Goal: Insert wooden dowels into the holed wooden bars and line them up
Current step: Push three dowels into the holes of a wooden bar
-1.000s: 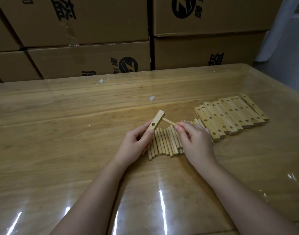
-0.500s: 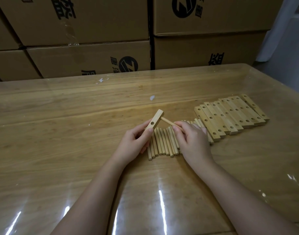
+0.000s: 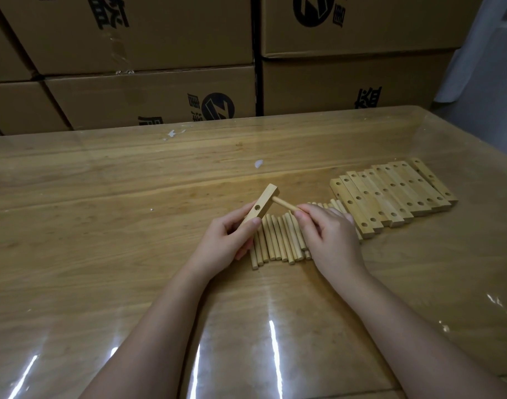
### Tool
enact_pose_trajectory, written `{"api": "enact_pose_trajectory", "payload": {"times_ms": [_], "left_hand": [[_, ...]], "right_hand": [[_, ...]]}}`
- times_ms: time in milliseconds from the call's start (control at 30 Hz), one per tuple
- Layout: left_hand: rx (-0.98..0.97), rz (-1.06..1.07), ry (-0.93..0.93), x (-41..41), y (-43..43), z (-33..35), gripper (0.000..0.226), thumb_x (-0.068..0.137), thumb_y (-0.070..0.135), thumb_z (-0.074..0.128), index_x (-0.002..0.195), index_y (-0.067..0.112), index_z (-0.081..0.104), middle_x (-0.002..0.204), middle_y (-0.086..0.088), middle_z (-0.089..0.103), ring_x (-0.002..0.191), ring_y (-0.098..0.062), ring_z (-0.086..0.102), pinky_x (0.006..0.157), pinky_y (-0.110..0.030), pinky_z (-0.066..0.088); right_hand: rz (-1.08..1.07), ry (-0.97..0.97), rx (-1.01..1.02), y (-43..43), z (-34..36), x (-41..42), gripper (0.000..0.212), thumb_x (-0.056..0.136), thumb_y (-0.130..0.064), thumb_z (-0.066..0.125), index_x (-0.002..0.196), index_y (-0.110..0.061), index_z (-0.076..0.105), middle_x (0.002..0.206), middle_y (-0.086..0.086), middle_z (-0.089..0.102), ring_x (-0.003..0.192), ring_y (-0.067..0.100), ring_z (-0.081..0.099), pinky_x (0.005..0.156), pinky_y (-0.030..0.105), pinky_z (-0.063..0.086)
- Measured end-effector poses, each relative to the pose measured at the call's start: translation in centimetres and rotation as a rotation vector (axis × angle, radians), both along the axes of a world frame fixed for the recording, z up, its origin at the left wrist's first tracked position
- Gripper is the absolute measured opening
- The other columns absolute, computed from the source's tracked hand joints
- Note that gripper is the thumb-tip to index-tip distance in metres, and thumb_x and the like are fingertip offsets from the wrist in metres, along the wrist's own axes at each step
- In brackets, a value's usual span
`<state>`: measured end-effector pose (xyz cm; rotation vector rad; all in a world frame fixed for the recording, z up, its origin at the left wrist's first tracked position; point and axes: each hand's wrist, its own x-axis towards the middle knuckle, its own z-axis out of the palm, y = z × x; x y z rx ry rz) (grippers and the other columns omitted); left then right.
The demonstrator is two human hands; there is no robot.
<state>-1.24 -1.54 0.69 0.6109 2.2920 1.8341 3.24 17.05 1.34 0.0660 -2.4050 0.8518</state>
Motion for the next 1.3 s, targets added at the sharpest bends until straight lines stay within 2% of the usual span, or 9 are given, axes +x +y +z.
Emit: {"api": "enact_pose_trajectory", "payload": {"times_ms": [400, 533, 667, 767, 867, 967, 1133, 1233, 1300], "left_hand": [[-0.087, -0.004, 0.056, 0.0, -0.6, -0.5, 0.039, 0.096, 0.027, 0.055, 0.133, 0.037, 0.051, 0.056, 0.011, 0.053, 0.047, -0.003, 0.045, 0.049, -0.016, 0.04], [-0.114, 0.019, 0.071, 0.0, -0.5, -0.8, 0.042, 0.095, 0.028, 0.056, 0.136, 0.035, 0.049, 0.055, 0.016, 0.055, 0.049, 0.003, 0.048, 0.05, -0.013, 0.039], [-0.114, 0.026, 0.078, 0.0, -0.3, -0.8, 0.04, 0.095, 0.027, 0.057, 0.133, 0.039, 0.049, 0.055, 0.016, 0.056, 0.048, 0.003, 0.047, 0.05, -0.014, 0.04], [-0.078, 0.043, 0.079, 0.1, 0.1, -0.6, 0.037, 0.095, 0.027, 0.057, 0.123, 0.05, 0.052, 0.058, 0.015, 0.057, 0.048, 0.001, 0.049, 0.051, -0.014, 0.041], [-0.008, 0.062, 0.05, 0.1, 0.3, -0.4, 0.036, 0.093, 0.031, 0.059, 0.116, 0.059, 0.054, 0.063, 0.004, 0.057, 0.047, -0.008, 0.049, 0.049, -0.017, 0.043], [0.028, 0.096, -0.001, -0.1, 0.2, -0.2, 0.034, 0.093, 0.031, 0.057, 0.126, 0.042, 0.056, 0.064, 0.002, 0.061, 0.047, -0.01, 0.052, 0.048, -0.017, 0.043], [0.202, 0.178, -0.089, -0.5, 0.0, 0.0, 0.028, 0.098, 0.026, 0.05, 0.125, 0.03, 0.053, 0.064, 0.001, 0.065, 0.045, -0.012, 0.054, 0.048, -0.02, 0.047], [0.366, 0.275, -0.165, -1.0, -0.3, 0.3, 0.022, 0.101, 0.024, 0.043, 0.121, 0.021, 0.053, 0.063, -0.003, 0.065, 0.042, -0.014, 0.054, 0.043, -0.022, 0.045], [0.433, 0.313, -0.217, -1.3, -0.4, 0.4, 0.024, 0.102, 0.026, 0.039, 0.119, 0.017, 0.052, 0.063, -0.005, 0.064, 0.041, -0.014, 0.052, 0.04, -0.022, 0.042]], "right_hand": [[0.055, -0.06, -0.066, 0.0, 0.2, 0.1, 0.021, 0.093, -0.022, 0.054, 0.103, -0.012, 0.07, 0.065, -0.006, 0.06, 0.065, 0.014, 0.054, 0.078, 0.04, 0.043], [0.074, -0.072, -0.129, 0.1, 0.1, 0.2, 0.022, 0.093, -0.022, 0.052, 0.102, -0.013, 0.07, 0.055, -0.013, 0.05, 0.051, 0.0, 0.041, 0.062, 0.025, 0.032], [0.077, -0.092, -0.146, 0.1, 0.0, 0.1, 0.023, 0.094, -0.024, 0.051, 0.101, -0.014, 0.07, 0.051, -0.013, 0.047, 0.046, 0.0, 0.038, 0.056, 0.016, 0.024], [0.07, -0.113, -0.189, 0.1, -0.1, -0.2, 0.023, 0.094, -0.025, 0.05, 0.103, -0.015, 0.069, 0.055, -0.012, 0.05, 0.052, 0.002, 0.041, 0.065, 0.024, 0.033], [0.085, -0.121, -0.221, -0.3, 0.4, -0.3, 0.031, 0.092, -0.035, 0.048, 0.118, -0.022, 0.058, 0.075, -0.019, 0.051, 0.074, 0.006, 0.051, 0.08, 0.044, 0.046], [0.063, -0.065, -0.224, -0.7, 0.7, 0.1, 0.051, 0.09, -0.05, 0.041, 0.135, -0.026, 0.041, 0.092, -0.027, 0.04, 0.094, 0.008, 0.048, 0.09, 0.051, 0.043], [-0.017, 0.055, -0.324, -0.3, 0.3, 0.1, 0.044, 0.094, -0.042, 0.038, 0.132, -0.021, 0.042, 0.094, -0.021, 0.046, 0.089, -0.007, 0.046, 0.097, 0.044, 0.036], [-0.052, -0.011, -0.162, -0.3, -0.2, -0.3, 0.028, 0.094, -0.031, 0.048, 0.118, -0.018, 0.056, 0.089, -0.011, 0.051, 0.089, 0.012, 0.053, 0.091, 0.031, 0.028], [-0.055, -0.108, 0.037, -0.4, -0.6, -0.5, 0.03, 0.09, -0.037, 0.049, 0.115, -0.022, 0.058, 0.092, -0.009, 0.051, 0.092, 0.013, 0.049, 0.086, 0.029, 0.023]]}}
